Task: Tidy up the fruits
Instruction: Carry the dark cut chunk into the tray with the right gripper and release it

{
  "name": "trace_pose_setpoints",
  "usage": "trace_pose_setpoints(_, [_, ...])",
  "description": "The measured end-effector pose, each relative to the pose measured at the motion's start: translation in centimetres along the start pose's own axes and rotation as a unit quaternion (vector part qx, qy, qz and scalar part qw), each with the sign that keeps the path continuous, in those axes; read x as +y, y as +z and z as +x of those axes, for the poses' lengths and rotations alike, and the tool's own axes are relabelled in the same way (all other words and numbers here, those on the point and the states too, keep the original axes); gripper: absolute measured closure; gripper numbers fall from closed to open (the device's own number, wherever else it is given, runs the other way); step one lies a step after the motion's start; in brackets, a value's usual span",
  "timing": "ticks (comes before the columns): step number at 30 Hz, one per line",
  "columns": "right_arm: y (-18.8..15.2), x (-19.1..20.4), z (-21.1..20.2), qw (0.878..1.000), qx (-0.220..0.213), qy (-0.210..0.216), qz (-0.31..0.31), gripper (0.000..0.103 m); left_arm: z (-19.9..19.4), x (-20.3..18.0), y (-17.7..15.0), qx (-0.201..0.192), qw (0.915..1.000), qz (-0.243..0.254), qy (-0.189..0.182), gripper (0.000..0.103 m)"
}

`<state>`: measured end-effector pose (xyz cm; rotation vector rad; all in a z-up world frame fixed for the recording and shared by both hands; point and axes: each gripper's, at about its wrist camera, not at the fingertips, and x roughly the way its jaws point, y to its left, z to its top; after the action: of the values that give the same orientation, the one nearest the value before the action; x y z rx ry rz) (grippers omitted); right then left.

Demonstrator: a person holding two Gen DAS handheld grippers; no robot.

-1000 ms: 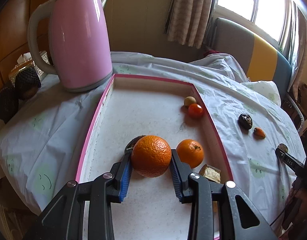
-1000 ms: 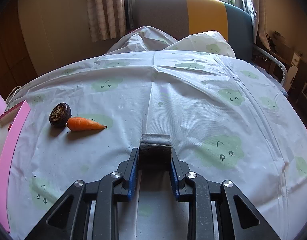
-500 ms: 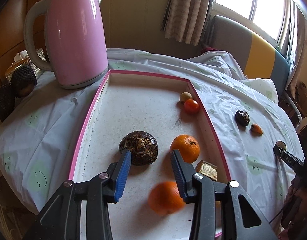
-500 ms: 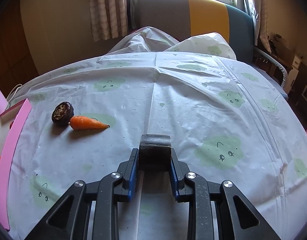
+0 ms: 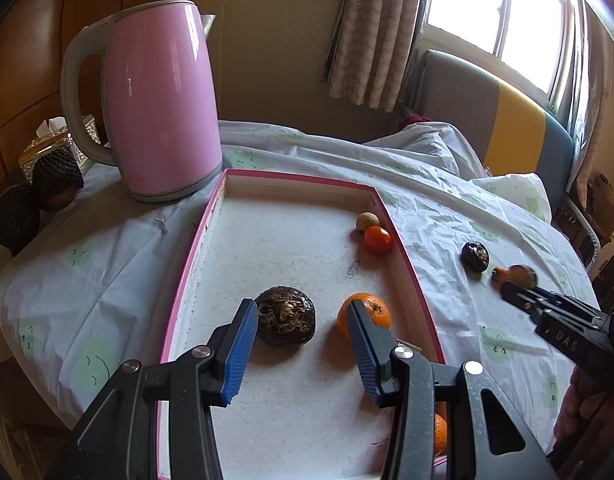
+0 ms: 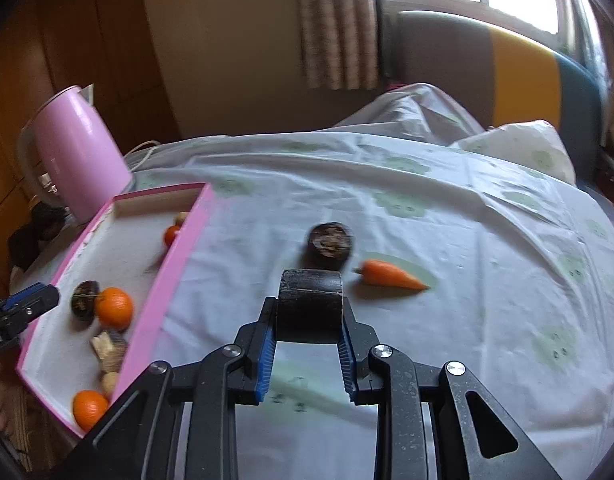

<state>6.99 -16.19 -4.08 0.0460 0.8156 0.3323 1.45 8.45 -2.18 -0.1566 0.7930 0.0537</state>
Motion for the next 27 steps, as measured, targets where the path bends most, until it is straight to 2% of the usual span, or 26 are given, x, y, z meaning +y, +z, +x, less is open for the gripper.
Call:
trace_pose_setpoints(6, [1.9, 6.4, 2.5, 0.996, 0.021, 0.071, -0.051, 0.075, -0.4, 0.8, 0.2, -0.006, 0.9999, -0.008, 0.005, 0.056])
trace_pose_setpoints(11, [3.2, 9.1, 4.7, 0.993, 0.037, 0.091, -0.065, 0.075, -0.4, 1.4, 0.2, -0.005, 0.9999, -0.014, 0.008, 0.056])
trace_pose_setpoints(18, [3.6, 10.3, 6.8, 0.992, 0.055, 0.097, -0.064, 0.072, 0.1, 1.7, 0.2, 0.0, 0.9998, -0.019, 0.009, 0.056])
trace_pose_setpoints(27, [3.0, 9.1, 5.4, 0.994, 0.038, 0.099, -0.037, 0.072, 0.2, 1.0, 0.2, 0.003, 0.9999, -0.01, 0.008, 0.056])
